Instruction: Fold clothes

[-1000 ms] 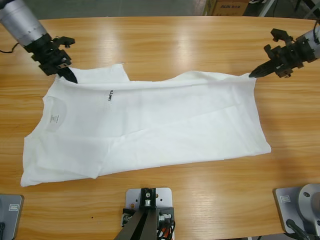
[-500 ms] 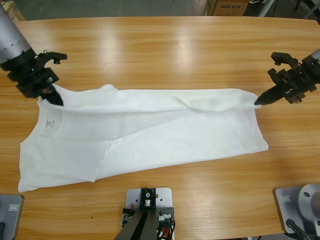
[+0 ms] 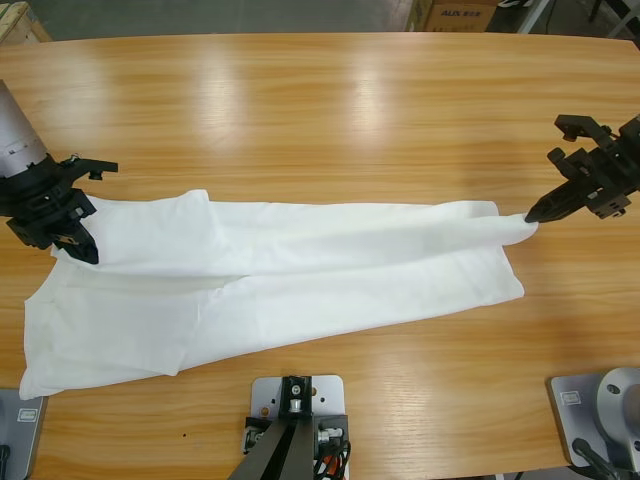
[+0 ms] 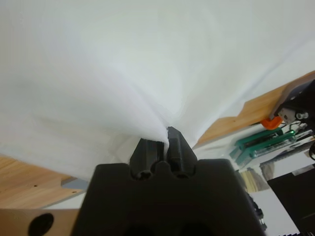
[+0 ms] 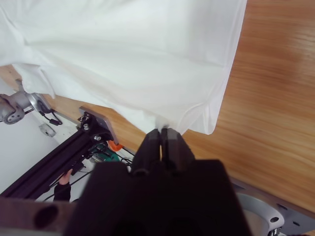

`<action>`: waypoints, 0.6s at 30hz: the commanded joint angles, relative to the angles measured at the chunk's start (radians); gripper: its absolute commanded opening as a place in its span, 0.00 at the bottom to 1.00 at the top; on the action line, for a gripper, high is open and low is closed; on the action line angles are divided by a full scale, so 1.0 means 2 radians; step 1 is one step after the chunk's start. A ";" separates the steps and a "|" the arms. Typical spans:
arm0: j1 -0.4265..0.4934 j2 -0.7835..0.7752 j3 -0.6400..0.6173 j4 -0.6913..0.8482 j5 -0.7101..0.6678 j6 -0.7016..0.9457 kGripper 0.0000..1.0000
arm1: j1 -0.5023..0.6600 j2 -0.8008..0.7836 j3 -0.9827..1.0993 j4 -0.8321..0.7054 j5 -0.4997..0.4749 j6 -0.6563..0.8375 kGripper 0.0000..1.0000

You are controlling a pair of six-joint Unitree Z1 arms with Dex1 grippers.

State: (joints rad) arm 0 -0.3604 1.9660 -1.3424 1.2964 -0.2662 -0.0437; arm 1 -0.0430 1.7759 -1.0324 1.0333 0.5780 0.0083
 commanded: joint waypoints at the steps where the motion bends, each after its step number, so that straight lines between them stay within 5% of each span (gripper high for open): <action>1: -0.020 0.048 0.031 -0.002 -0.066 0.003 0.00 | 0.001 0.013 0.006 0.011 -0.019 0.012 0.00; 3: -0.028 0.074 0.026 0.024 -0.094 0.009 0.00 | 0.001 0.010 0.005 0.012 -0.038 0.022 0.06; 4: -0.030 0.084 0.024 0.036 -0.099 0.009 0.30 | 0.001 0.007 0.005 0.013 -0.046 0.025 0.81; 5: -0.030 0.090 0.023 0.047 -0.099 0.007 0.74 | 0.001 -0.001 0.003 0.013 -0.053 0.029 0.99; 7: -0.028 0.071 0.028 0.054 -0.104 0.001 0.98 | 0.001 -0.028 0.002 0.014 -0.058 0.034 1.00; 11: -0.018 0.020 0.033 0.095 -0.112 -0.013 1.00 | 0.001 -0.063 -0.005 0.012 -0.057 0.046 0.99; 13: -0.018 0.007 0.029 0.115 -0.112 -0.013 1.00 | 0.001 -0.061 -0.011 0.000 -0.032 0.046 0.83; 15: -0.024 0.006 0.011 0.143 -0.118 -0.014 1.00 | 0.014 -0.057 -0.014 -0.005 -0.017 0.046 0.80; 16: -0.024 0.004 -0.005 0.156 -0.118 -0.015 1.00 | 0.028 -0.060 -0.017 -0.009 -0.016 0.046 0.73; 18: -0.023 -0.005 -0.030 0.152 -0.108 -0.022 1.00 | 0.062 -0.065 -0.017 -0.029 -0.011 0.046 0.33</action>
State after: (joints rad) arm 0 -0.4050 1.9965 -1.3031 1.4946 -0.4784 -0.0559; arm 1 -0.0398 1.6713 -1.0499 1.0391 0.5064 0.0890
